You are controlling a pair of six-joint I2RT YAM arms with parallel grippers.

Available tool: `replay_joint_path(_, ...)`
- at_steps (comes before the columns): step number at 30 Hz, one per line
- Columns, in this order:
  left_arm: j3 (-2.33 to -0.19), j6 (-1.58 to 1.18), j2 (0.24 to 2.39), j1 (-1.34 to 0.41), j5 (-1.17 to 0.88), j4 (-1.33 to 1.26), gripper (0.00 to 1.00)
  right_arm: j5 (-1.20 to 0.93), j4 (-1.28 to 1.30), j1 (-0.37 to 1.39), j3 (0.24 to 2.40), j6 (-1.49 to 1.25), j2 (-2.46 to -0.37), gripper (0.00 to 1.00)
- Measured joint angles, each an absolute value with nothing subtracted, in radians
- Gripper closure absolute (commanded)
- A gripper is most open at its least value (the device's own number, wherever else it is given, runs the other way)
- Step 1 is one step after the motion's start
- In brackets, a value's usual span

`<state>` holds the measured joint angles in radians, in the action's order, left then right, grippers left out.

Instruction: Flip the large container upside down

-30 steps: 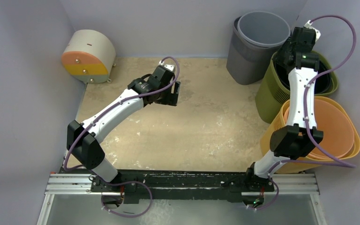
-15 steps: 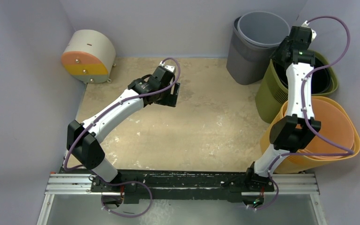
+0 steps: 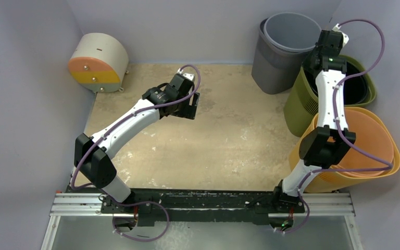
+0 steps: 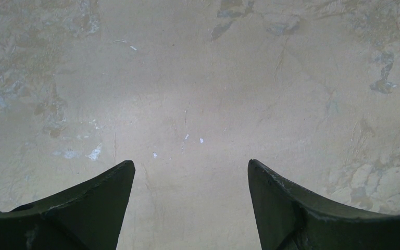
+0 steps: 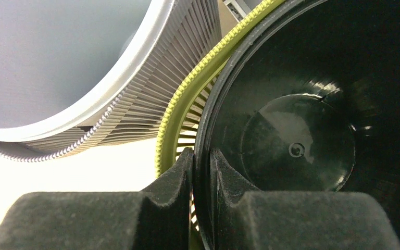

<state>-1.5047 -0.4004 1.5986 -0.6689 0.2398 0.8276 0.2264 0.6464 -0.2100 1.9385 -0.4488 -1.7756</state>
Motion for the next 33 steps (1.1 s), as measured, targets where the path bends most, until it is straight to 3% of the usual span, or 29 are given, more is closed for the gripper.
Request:
replay_joint_path(2, -1.505, -0.400, 1.599, -0.669, 0.240, 0.828, 0.23, 0.234, 0.645, -0.210, 1.936, -0.442, -1.773, 1.00)
replay_joint_path(13, -1.505, -0.400, 1.599, -0.669, 0.243, 0.829, 0.23, 0.265, 0.685, -0.208, 1.958, -0.348, -1.748, 1.00)
replay_joint_path(23, -1.494, -0.400, 1.599, -0.669, 0.243, 0.832, 0.23, 0.301, 0.754, -0.211, 2.113, -0.282, -1.654, 1.00)
replay_joint_path(33, -1.504, -0.401, 1.588, -0.669, 0.256, 0.847, 0.23, 0.203, 0.765, -0.216, 2.350, -0.252, -1.580, 1.00)
